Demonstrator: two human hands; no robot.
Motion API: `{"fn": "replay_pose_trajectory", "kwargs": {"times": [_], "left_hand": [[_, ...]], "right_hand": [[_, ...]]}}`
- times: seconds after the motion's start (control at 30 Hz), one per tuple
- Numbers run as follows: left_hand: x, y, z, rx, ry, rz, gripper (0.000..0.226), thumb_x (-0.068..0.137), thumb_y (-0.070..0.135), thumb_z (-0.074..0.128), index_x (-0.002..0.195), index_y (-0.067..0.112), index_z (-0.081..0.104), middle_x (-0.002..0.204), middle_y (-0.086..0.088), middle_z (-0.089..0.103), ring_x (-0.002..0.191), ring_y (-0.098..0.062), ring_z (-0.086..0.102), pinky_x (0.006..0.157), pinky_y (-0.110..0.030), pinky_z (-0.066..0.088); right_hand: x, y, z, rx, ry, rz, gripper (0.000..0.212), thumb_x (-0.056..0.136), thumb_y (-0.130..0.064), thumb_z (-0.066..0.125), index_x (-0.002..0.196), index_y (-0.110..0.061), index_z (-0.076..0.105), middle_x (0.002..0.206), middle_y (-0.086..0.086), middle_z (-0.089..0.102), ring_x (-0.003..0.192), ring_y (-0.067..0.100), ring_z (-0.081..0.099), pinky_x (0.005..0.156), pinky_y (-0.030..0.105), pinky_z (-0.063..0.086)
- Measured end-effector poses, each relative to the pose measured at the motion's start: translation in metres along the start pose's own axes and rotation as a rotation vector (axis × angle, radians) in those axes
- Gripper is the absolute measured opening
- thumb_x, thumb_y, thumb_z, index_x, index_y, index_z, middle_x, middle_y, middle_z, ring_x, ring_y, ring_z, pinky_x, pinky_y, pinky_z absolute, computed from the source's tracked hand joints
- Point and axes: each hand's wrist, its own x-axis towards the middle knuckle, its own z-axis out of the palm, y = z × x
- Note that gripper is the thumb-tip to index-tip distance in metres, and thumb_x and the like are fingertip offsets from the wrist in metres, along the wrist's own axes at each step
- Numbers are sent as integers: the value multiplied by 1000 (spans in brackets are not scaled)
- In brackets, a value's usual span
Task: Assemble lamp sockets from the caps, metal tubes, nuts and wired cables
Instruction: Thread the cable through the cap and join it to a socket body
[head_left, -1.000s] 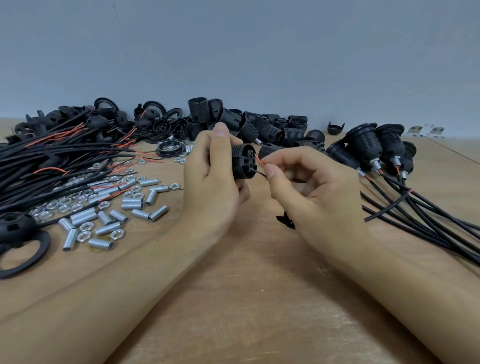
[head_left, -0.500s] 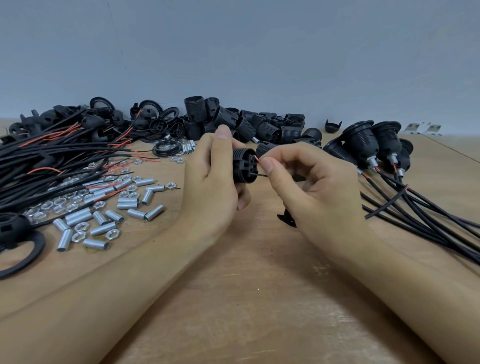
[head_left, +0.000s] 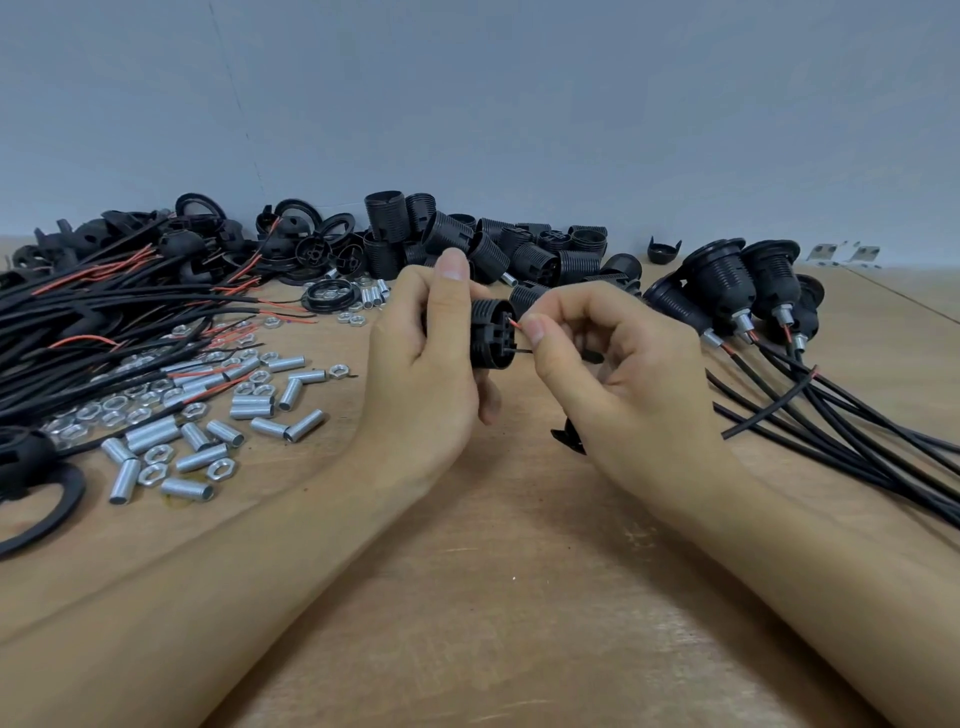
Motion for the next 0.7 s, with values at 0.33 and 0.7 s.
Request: {"fn": "replay_pose_trajectory", "kwargs": {"times": [0.33, 0.7], "left_hand": [[5, -1, -6, 233, -9, 122, 31, 100, 38, 40, 74, 25, 52, 59, 10, 51, 47, -11, 43, 49, -29, 33], [6, -5, -5, 245, 26, -8, 36, 97, 41, 42, 67, 27, 54, 52, 13, 46, 48, -14, 39, 48, -33, 29]], "right_hand": [[-2, -1, -2, -33, -38, -2, 7, 94, -10, 63, 88, -8, 67, 71, -2, 57, 63, 10, 48, 55, 21, 40], [-1, 3, -1, -64, -65, 11, 8, 90, -6, 67, 88, -14, 70, 74, -11, 59, 65, 7, 53, 57, 19, 43]]}}
